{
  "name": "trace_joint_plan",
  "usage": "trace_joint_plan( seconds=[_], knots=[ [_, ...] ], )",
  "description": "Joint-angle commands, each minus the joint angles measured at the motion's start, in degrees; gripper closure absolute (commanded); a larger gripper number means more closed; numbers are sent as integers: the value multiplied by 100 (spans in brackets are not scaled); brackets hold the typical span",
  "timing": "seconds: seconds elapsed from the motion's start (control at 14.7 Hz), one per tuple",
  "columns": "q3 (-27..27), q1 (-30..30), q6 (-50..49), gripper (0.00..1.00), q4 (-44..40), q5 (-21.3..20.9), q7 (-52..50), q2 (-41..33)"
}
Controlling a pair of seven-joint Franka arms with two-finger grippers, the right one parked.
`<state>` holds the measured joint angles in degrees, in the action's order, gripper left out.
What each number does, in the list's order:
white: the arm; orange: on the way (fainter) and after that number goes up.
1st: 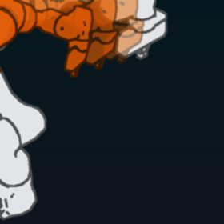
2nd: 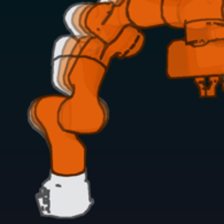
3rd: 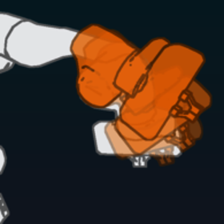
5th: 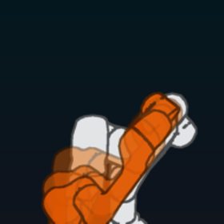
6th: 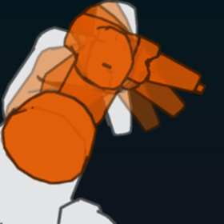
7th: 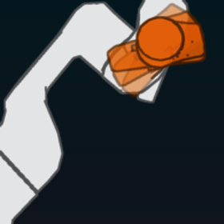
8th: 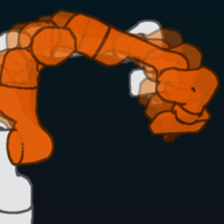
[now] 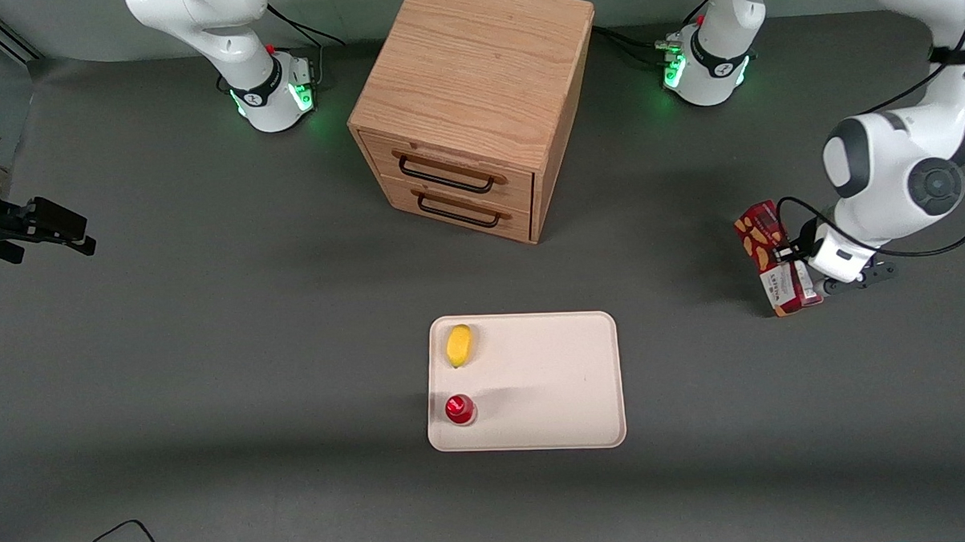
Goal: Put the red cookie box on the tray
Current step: 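Lift the red cookie box upright with the left gripper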
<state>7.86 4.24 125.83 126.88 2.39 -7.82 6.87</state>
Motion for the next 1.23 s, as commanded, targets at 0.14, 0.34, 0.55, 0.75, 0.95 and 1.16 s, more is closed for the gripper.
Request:
trace_joint_plan(
  seconds=[0.14, 0.34, 0.55, 0.75, 0.95, 1.16],
  knots=[
    [-179, 94, -2584, 100, -1470, -450, -106, -695],
    [-398, 94, -3888, 100, -2578, -468, -115, -678],
    [-644, 94, -4382, 100, -3142, -450, -220, -643],
    [-995, 112, -4436, 100, -3398, -363, -588, -573],
    [-1723, 129, -4401, 100, -3932, -117, -1798, -179],
    [-2549, 304, -4331, 100, -4802, -37, -3335, 620]
  ],
)
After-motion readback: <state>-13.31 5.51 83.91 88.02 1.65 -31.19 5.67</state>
